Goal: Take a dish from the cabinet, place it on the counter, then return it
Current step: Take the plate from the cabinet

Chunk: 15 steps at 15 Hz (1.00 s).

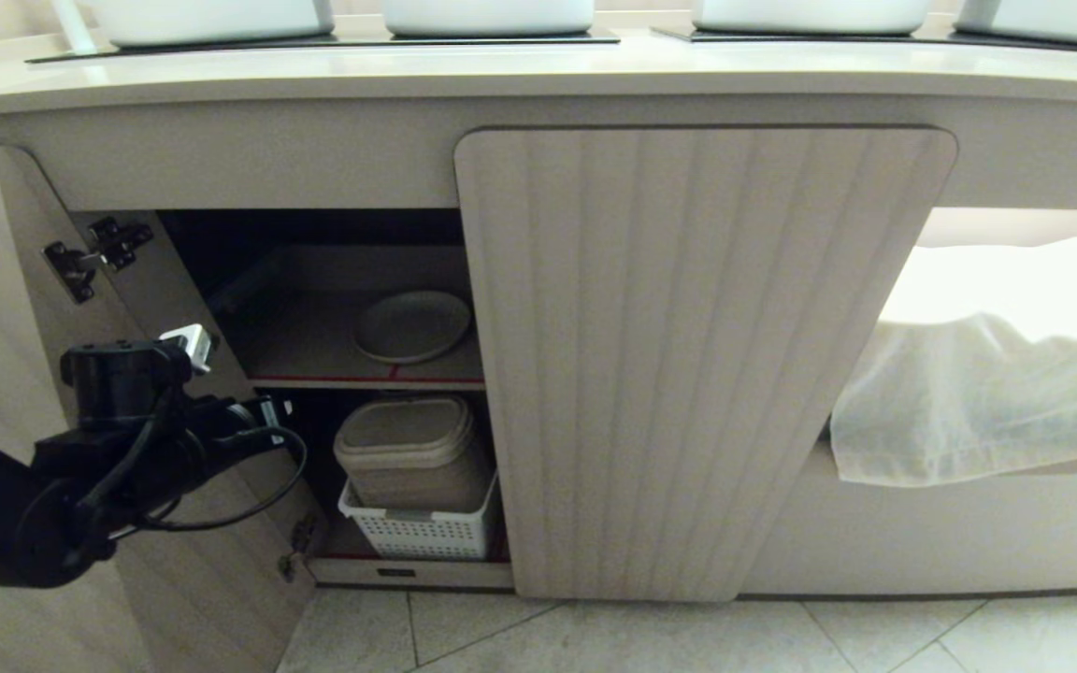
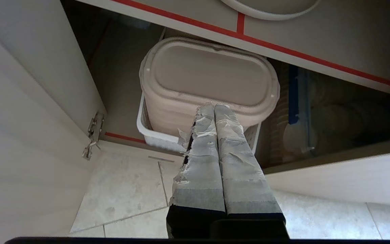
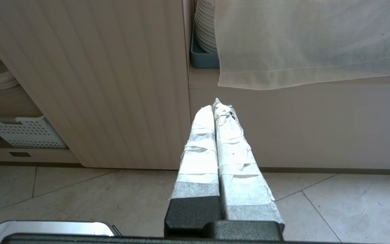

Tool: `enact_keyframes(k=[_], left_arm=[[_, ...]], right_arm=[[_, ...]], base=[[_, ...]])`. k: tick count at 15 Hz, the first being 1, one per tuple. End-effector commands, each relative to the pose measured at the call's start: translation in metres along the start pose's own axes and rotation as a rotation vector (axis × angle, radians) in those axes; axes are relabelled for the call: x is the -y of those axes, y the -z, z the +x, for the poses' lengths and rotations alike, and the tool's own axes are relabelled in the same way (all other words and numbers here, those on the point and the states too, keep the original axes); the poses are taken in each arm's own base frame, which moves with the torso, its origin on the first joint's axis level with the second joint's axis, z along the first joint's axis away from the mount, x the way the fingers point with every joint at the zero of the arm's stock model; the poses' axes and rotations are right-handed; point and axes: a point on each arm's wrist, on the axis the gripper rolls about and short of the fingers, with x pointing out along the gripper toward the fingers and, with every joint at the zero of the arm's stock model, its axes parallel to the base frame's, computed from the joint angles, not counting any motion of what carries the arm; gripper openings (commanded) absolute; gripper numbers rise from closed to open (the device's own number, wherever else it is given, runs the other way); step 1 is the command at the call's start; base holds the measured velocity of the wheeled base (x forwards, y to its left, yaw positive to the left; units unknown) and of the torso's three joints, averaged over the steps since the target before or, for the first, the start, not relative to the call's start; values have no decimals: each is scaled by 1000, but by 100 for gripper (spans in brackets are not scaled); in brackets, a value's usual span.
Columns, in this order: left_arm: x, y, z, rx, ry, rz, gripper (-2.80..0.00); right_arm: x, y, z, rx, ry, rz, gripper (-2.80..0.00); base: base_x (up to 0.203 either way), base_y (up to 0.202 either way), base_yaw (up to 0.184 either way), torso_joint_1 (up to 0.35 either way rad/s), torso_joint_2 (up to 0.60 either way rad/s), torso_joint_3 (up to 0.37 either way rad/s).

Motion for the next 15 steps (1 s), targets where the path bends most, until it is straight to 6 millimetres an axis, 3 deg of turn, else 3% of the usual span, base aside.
enact_keyframes(k=[1, 8, 15], left_arm=[[-1, 0, 8, -2, -2, -3, -280], [0, -14, 36, 42, 5, -5, -280], [1, -25, 87, 89, 18, -14, -280]], right_arm=[[0, 0, 0, 1, 0, 0, -280], [0, 0, 0, 1, 0, 0, -280], [0, 0, 0, 1, 0, 0, -280]], base=[[0, 0, 0, 0, 0, 0], [0, 0, 0, 0, 0, 0], [0, 0, 0, 0, 0, 0]])
